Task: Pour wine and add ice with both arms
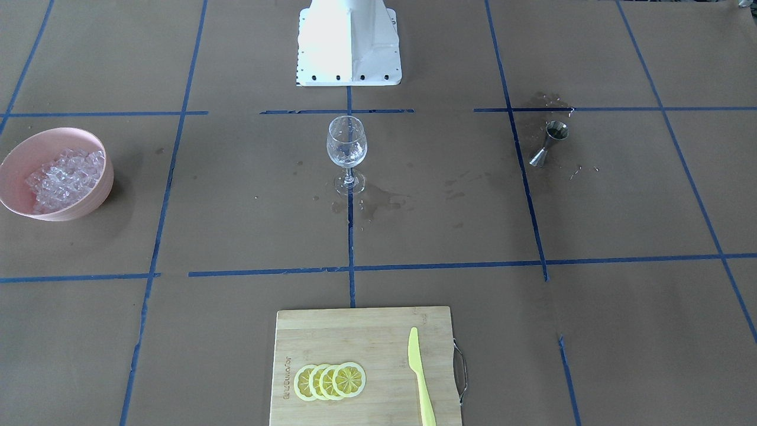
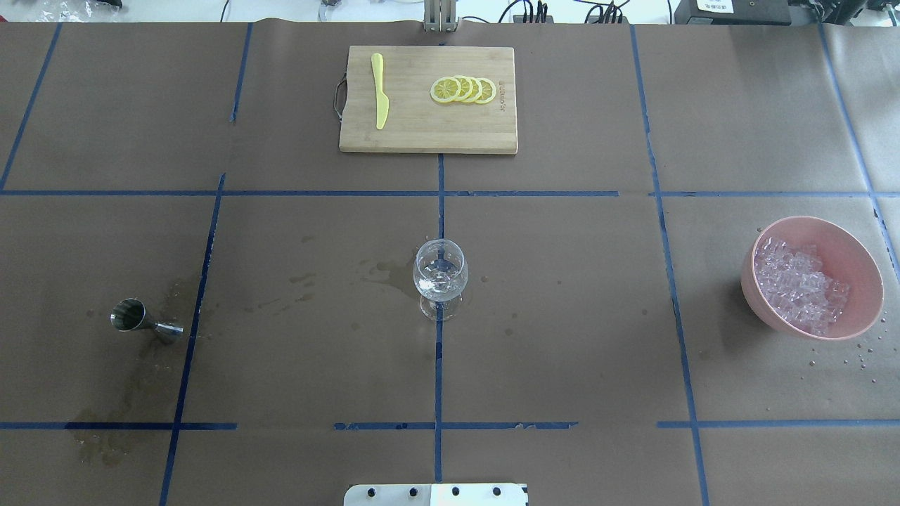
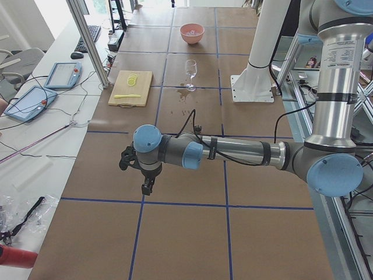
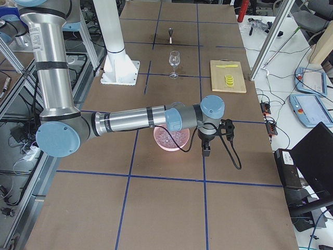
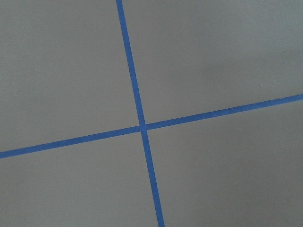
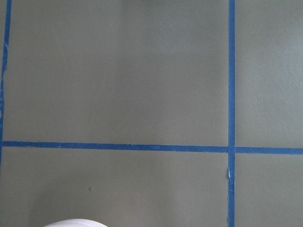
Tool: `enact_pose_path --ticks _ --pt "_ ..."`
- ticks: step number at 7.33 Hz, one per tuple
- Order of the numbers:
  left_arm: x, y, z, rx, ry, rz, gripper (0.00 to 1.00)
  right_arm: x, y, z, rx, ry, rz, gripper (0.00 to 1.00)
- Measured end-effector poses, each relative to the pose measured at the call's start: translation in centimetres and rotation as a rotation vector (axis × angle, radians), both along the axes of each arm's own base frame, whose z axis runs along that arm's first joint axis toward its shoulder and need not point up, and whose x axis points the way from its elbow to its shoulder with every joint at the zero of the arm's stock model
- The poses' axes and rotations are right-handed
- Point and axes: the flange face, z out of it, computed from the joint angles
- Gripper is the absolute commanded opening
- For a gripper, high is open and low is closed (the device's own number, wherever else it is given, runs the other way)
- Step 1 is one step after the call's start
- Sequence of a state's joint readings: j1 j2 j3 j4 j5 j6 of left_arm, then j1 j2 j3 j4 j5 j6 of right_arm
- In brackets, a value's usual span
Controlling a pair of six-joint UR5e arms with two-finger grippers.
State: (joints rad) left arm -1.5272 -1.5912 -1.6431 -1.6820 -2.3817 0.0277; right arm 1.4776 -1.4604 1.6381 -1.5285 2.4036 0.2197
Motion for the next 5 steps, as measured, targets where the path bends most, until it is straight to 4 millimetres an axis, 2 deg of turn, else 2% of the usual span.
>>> enact_pose_path --ticks 3,5 --pt "1.2 -0.1 -3.0 0.063 -0.001 0.027 1.0 -0.4 0.2 -0.1 0.003 0.001 -0.008 1.0" --pt "2.2 -0.4 -5.9 0.123 0.003 0.044 1.0 -0.6 0.3 -0.1 0.004 0.0 -0.007 1.0"
